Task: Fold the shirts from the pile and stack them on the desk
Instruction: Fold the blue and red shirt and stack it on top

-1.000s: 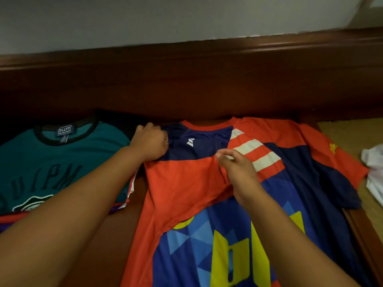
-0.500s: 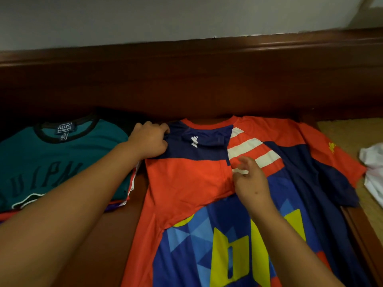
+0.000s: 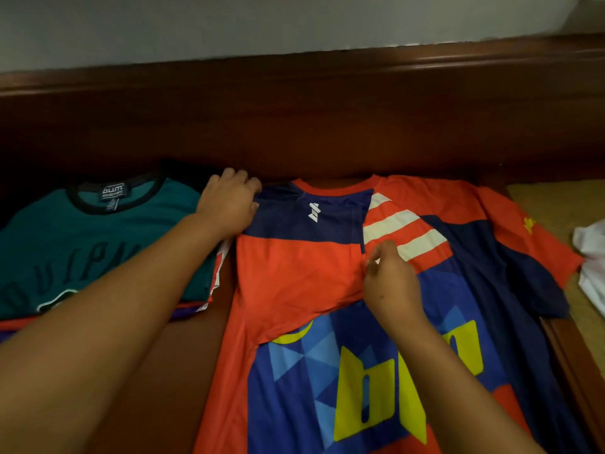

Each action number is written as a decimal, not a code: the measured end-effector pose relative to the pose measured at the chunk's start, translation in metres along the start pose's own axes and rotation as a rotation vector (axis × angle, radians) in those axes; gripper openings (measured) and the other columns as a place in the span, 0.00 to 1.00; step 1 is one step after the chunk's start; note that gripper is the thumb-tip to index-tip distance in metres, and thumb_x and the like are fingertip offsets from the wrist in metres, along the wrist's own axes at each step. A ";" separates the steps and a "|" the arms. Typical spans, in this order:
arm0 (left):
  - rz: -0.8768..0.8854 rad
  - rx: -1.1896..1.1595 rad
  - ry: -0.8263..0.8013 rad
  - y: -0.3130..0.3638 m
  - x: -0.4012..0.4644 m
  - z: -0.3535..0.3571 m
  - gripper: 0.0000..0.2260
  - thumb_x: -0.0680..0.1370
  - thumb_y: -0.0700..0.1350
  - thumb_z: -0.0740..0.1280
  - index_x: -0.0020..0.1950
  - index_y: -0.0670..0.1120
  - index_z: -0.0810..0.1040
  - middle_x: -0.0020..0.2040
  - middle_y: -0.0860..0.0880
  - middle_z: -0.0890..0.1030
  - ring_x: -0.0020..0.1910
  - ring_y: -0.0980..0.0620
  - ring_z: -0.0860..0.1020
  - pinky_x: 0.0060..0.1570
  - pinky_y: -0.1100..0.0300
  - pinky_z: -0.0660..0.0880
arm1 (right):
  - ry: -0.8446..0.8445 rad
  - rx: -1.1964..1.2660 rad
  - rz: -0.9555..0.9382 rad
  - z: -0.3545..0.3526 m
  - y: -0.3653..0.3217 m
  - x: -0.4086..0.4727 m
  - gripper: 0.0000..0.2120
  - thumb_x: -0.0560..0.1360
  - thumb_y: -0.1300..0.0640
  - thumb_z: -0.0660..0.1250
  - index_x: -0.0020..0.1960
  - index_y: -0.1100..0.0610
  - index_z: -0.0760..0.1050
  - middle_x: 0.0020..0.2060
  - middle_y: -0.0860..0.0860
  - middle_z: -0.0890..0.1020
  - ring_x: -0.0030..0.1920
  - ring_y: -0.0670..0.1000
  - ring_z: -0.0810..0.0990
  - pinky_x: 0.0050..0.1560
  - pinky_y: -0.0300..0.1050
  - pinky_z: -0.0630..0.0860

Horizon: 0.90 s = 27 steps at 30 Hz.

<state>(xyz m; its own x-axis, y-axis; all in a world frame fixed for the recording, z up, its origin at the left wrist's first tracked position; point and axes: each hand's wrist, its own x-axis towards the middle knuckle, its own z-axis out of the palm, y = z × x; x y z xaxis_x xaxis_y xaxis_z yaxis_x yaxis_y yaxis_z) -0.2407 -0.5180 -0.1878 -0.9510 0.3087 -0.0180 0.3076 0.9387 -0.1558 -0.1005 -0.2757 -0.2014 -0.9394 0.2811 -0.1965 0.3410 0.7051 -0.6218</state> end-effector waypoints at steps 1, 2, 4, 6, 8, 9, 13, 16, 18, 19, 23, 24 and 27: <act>-0.052 -0.077 0.084 0.004 -0.009 0.001 0.16 0.76 0.48 0.65 0.64 0.46 0.74 0.60 0.43 0.74 0.60 0.41 0.69 0.55 0.47 0.66 | -0.003 -0.002 -0.053 0.002 0.000 -0.003 0.06 0.78 0.63 0.59 0.54 0.61 0.69 0.42 0.60 0.78 0.44 0.63 0.76 0.41 0.53 0.72; -0.105 -0.170 0.160 0.010 -0.022 0.002 0.17 0.75 0.47 0.66 0.64 0.46 0.74 0.60 0.43 0.74 0.59 0.41 0.69 0.55 0.46 0.67 | 0.001 -0.011 -0.120 0.006 0.000 -0.006 0.08 0.78 0.63 0.60 0.56 0.61 0.71 0.45 0.60 0.78 0.47 0.63 0.76 0.43 0.53 0.72; -0.175 -0.355 0.277 0.027 -0.058 0.008 0.17 0.74 0.46 0.65 0.62 0.44 0.75 0.58 0.42 0.74 0.57 0.40 0.71 0.54 0.46 0.69 | 0.018 -0.086 -0.298 0.017 -0.002 -0.011 0.09 0.77 0.62 0.62 0.55 0.62 0.74 0.49 0.60 0.77 0.50 0.62 0.75 0.48 0.55 0.73; -0.218 -0.496 0.322 0.048 -0.105 0.017 0.17 0.73 0.47 0.61 0.59 0.43 0.76 0.55 0.41 0.76 0.53 0.40 0.73 0.52 0.47 0.70 | -0.027 -0.191 -0.462 0.031 -0.002 -0.015 0.10 0.76 0.57 0.60 0.52 0.61 0.75 0.50 0.58 0.77 0.50 0.62 0.75 0.48 0.55 0.74; -0.279 -0.567 0.293 0.068 -0.158 0.029 0.17 0.73 0.48 0.59 0.57 0.43 0.77 0.53 0.42 0.77 0.50 0.41 0.74 0.51 0.48 0.70 | -0.108 -0.288 -0.564 0.041 0.002 -0.015 0.15 0.75 0.52 0.57 0.53 0.59 0.75 0.54 0.56 0.77 0.53 0.61 0.76 0.52 0.55 0.75; -0.315 -0.575 0.267 0.077 -0.184 0.035 0.16 0.73 0.48 0.59 0.56 0.43 0.77 0.52 0.43 0.77 0.50 0.41 0.74 0.52 0.49 0.69 | -0.118 -0.334 -0.581 0.043 0.005 -0.014 0.15 0.74 0.51 0.57 0.54 0.58 0.75 0.57 0.56 0.77 0.55 0.61 0.76 0.54 0.55 0.74; -0.445 -0.566 0.176 0.099 -0.273 0.046 0.15 0.73 0.51 0.60 0.57 0.47 0.76 0.53 0.45 0.78 0.49 0.42 0.76 0.51 0.51 0.68 | -0.021 -0.456 -0.514 0.044 0.009 -0.012 0.14 0.74 0.56 0.62 0.57 0.60 0.75 0.62 0.59 0.75 0.61 0.62 0.72 0.59 0.59 0.68; -0.517 -0.559 0.132 0.111 -0.324 0.045 0.16 0.73 0.53 0.60 0.58 0.49 0.75 0.53 0.46 0.77 0.50 0.44 0.75 0.52 0.50 0.69 | -0.001 -0.408 -0.523 0.047 -0.006 -0.031 0.14 0.72 0.56 0.64 0.54 0.62 0.77 0.57 0.61 0.77 0.59 0.65 0.73 0.57 0.61 0.70; -0.559 -0.563 0.124 0.117 -0.353 0.045 0.17 0.73 0.53 0.61 0.59 0.49 0.74 0.54 0.46 0.77 0.50 0.44 0.76 0.52 0.51 0.68 | -0.028 -0.336 -0.600 0.053 -0.018 -0.058 0.14 0.71 0.56 0.62 0.51 0.62 0.77 0.49 0.61 0.79 0.51 0.65 0.76 0.50 0.58 0.74; -0.575 -0.559 0.124 0.120 -0.365 0.044 0.17 0.72 0.54 0.61 0.59 0.50 0.73 0.53 0.46 0.77 0.50 0.44 0.76 0.52 0.51 0.68 | -0.052 -0.301 -0.639 0.056 -0.022 -0.074 0.14 0.71 0.56 0.60 0.50 0.62 0.77 0.46 0.61 0.78 0.47 0.65 0.76 0.45 0.57 0.76; -0.608 -0.534 0.140 0.126 -0.405 0.044 0.17 0.71 0.54 0.60 0.59 0.52 0.71 0.51 0.46 0.77 0.48 0.45 0.75 0.49 0.53 0.67 | -0.246 -0.196 -0.581 0.070 -0.036 -0.133 0.10 0.76 0.58 0.59 0.48 0.64 0.75 0.44 0.64 0.77 0.46 0.66 0.76 0.42 0.56 0.72; -0.611 -0.529 0.153 0.128 -0.414 0.044 0.17 0.71 0.53 0.60 0.59 0.52 0.71 0.50 0.47 0.77 0.47 0.45 0.75 0.49 0.53 0.67 | -0.269 -0.205 -0.526 0.075 -0.037 -0.143 0.10 0.77 0.58 0.59 0.47 0.64 0.74 0.46 0.64 0.78 0.47 0.66 0.76 0.43 0.55 0.70; -0.631 -0.509 0.163 0.130 -0.438 0.043 0.16 0.71 0.53 0.59 0.56 0.50 0.76 0.48 0.47 0.77 0.46 0.45 0.75 0.46 0.51 0.72 | -0.293 -0.266 -0.374 0.088 -0.042 -0.169 0.14 0.79 0.53 0.60 0.46 0.65 0.75 0.48 0.65 0.80 0.51 0.65 0.78 0.45 0.53 0.70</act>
<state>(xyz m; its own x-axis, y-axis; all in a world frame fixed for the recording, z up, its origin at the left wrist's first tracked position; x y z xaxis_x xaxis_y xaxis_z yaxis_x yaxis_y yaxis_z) 0.2149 -0.5377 -0.2421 -0.9452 -0.3184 0.0729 -0.2692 0.8857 0.3782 0.0409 -0.4105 -0.2088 -0.9561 -0.1869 -0.2257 -0.0564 0.8731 -0.4842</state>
